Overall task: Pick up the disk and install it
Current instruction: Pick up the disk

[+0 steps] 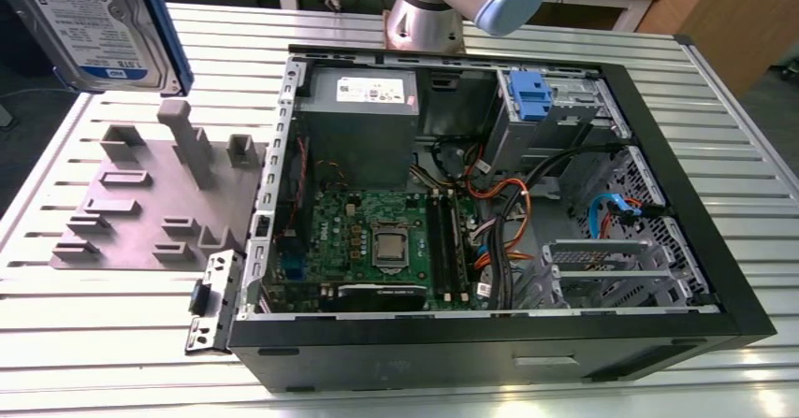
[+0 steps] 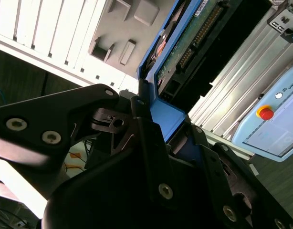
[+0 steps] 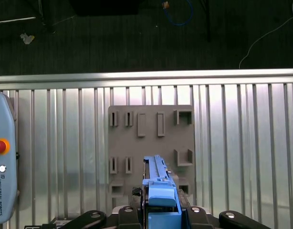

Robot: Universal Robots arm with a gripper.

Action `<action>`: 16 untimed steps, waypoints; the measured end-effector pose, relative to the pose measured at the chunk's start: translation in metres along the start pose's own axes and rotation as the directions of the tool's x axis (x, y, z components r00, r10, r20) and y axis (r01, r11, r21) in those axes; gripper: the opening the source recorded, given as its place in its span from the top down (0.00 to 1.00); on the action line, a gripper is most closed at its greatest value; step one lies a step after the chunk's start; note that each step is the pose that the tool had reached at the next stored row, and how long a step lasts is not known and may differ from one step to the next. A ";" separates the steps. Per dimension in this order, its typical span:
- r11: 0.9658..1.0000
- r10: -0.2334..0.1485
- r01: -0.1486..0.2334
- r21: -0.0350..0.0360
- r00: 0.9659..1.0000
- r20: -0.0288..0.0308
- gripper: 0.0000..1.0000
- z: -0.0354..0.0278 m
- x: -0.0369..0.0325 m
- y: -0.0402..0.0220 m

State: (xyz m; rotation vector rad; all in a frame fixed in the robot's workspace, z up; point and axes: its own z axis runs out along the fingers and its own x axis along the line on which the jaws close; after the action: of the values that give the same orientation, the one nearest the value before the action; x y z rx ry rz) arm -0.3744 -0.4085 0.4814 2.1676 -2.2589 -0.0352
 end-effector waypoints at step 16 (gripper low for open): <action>1.000 0.000 0.000 0.000 1.000 0.000 0.64 -0.0001 -0.0002 -0.0042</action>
State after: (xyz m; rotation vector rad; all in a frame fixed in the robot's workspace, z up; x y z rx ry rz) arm -0.3701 -0.4085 0.4814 2.1676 -2.2589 -0.0352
